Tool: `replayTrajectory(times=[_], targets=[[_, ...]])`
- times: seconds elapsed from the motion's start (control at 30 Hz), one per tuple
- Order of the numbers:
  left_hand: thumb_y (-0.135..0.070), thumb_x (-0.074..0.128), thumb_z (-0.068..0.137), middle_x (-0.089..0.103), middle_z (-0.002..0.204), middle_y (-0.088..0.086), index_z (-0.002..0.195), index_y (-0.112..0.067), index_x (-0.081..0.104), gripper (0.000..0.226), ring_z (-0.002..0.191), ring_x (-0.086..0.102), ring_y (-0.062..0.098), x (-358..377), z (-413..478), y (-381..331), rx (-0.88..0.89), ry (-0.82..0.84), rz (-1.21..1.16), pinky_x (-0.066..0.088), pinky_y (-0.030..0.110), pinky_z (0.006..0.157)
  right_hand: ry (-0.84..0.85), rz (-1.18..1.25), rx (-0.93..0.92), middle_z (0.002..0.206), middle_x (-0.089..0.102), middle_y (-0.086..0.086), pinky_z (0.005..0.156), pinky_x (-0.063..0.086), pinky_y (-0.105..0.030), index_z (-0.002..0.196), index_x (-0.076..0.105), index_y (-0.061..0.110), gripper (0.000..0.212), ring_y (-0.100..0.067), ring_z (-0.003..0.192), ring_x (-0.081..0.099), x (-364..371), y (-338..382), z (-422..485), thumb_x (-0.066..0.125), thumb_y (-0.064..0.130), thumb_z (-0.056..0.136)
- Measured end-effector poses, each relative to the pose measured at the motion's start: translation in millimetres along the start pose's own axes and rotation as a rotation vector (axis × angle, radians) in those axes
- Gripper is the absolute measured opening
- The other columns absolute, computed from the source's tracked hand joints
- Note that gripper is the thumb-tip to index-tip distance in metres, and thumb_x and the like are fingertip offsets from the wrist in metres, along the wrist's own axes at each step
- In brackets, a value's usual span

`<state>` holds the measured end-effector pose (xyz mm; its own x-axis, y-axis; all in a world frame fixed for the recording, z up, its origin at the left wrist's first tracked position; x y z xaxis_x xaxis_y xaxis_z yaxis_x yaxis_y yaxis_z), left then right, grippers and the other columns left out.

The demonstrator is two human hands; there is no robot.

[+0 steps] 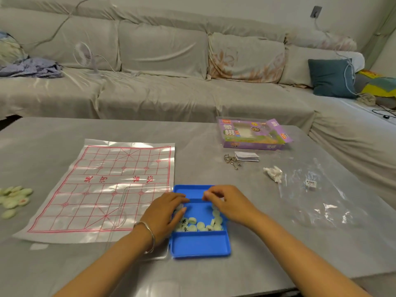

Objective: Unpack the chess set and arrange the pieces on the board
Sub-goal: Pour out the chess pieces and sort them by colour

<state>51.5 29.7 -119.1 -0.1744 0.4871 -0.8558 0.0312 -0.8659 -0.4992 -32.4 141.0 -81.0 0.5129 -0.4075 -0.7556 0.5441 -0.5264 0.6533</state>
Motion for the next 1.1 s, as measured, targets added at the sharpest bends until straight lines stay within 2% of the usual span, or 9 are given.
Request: replayTrajectory(times=[0.13, 0.23, 0.3, 0.43, 0.57, 0.7, 0.9, 1.03, 1.1], targets=[[-0.08, -0.016, 0.067, 0.036, 0.143, -0.01, 0.131, -0.028, 0.048, 0.104, 0.132, 0.029, 0.006, 7.0, -13.2, 10.0, -0.072, -0.032, -0.064, 0.014, 0.014, 0.107, 0.106, -0.467, -0.117, 0.092, 0.064, -0.002, 0.073, 0.043, -0.034, 0.094, 0.064, 0.013, 0.043, -0.017, 0.083, 0.056, 27.7, 5.7, -13.0, 0.034, 0.044, 0.098], [-0.077, -0.023, 0.065, 0.021, 0.152, -0.011, 0.139, -0.029, 0.036, 0.105, 0.14, 0.016, 0.007, 17.3, -19.4, 13.6, -0.096, -0.008, -0.037, 0.002, 0.018, 0.111, 0.094, -0.57, -0.211, 0.099, 0.057, 0.002, 0.071, 0.038, -0.028, 0.102, 0.058, 0.017, 0.054, -0.013, 0.086, 0.051, 35.7, 7.1, -19.5, 0.025, 0.059, 0.093], [-0.074, -0.026, 0.066, 0.021, 0.152, -0.011, 0.139, -0.029, 0.035, 0.106, 0.14, 0.015, 0.008, 16.6, -20.1, 12.0, -0.099, -0.022, -0.004, 0.002, 0.02, 0.112, 0.083, -0.614, -0.298, 0.098, 0.052, 0.003, 0.07, 0.033, -0.025, 0.104, 0.054, 0.017, 0.066, -0.012, 0.083, 0.045, 45.5, 11.4, -26.0, 0.017, 0.068, 0.084], [-0.073, -0.028, 0.065, 0.024, 0.151, -0.01, 0.139, -0.027, 0.037, 0.108, 0.14, 0.018, 0.007, 15.2, -19.7, 13.1, -0.114, -0.045, 0.003, 0.005, 0.021, 0.114, 0.066, -0.532, -0.295, 0.092, 0.048, 0.007, 0.065, 0.027, -0.023, 0.098, 0.047, 0.02, 0.048, -0.009, 0.074, 0.039, 60.2, 13.6, -31.6, 0.034, 0.065, 0.087], [-0.073, -0.026, 0.066, 0.023, 0.152, -0.01, 0.14, -0.028, 0.034, 0.106, 0.14, 0.017, 0.008, 16.6, -19.6, 13.8, -0.12, -0.036, 0.026, 0.003, 0.019, 0.112, 0.076, -0.522, -0.258, 0.088, 0.05, 0.007, 0.063, 0.033, -0.025, 0.098, 0.047, 0.021, 0.044, -0.009, 0.071, 0.044, 64.7, 12.5, -27.7, 0.039, 0.063, 0.089], [-0.065, -0.012, 0.076, 0.025, 0.151, -0.01, 0.139, -0.027, 0.037, 0.089, 0.139, 0.019, 0.008, 16.3, -19.7, 14.0, -0.113, -0.046, 0.034, 0.007, 0.023, 0.115, 0.087, -0.486, -0.248, 0.079, 0.047, 0.009, 0.055, 0.028, -0.021, 0.088, 0.045, 0.02, 0.045, -0.007, 0.061, 0.039, 66.4, 13.4, -23.6, 0.038, 0.065, 0.087], [-0.033, 0.018, 0.102, 0.027, 0.15, -0.01, 0.139, -0.024, 0.037, 0.043, 0.139, 0.02, 0.006, 12.3, -20.4, 11.7, -0.13, -0.056, -0.027, 0.005, 0.018, 0.113, 0.096, -0.456, -0.228, 0.084, 0.044, 0.011, 0.062, 0.032, -0.024, 0.091, 0.039, 0.025, 0.038, -0.007, 0.068, 0.042, 75.7, 20.5, -18.1, 0.036, 0.062, 0.089], [-0.029, 0.022, 0.101, 0.029, 0.149, -0.01, 0.138, -0.024, 0.038, 0.04, 0.138, 0.022, 0.006, 10.5, -20.8, 13.1, -0.135, -0.067, -0.085, 0.006, 0.016, 0.111, 0.113, -0.509, -0.27, 0.084, 0.044, 0.01, 0.066, 0.028, -0.025, 0.092, 0.05, 0.019, 0.043, -0.008, 0.07, 0.042, 77.8, 26.6, -16.3, 0.034, 0.059, 0.092], [-0.03, 0.022, 0.101, 0.029, 0.149, -0.01, 0.138, -0.025, 0.038, 0.041, 0.138, 0.023, 0.006, 11.8, -20.6, 14.6, -0.136, -0.064, -0.092, 0.007, 0.016, 0.111, 0.131, -0.516, -0.293, 0.081, 0.043, 0.01, 0.065, 0.027, -0.025, 0.084, 0.047, 0.021, 0.04, -0.007, 0.064, 0.038, 78.9, 29.3, -16.6, 0.034, 0.057, 0.093]])
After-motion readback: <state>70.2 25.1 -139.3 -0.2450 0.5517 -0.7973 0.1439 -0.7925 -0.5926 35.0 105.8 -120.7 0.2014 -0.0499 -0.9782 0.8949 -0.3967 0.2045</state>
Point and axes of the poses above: each hand's wrist, its own z-axis towards the middle knuckle, its own x-axis out of the palm, y = z × x, the point moved 10 cm from there along z, towards the middle knuckle
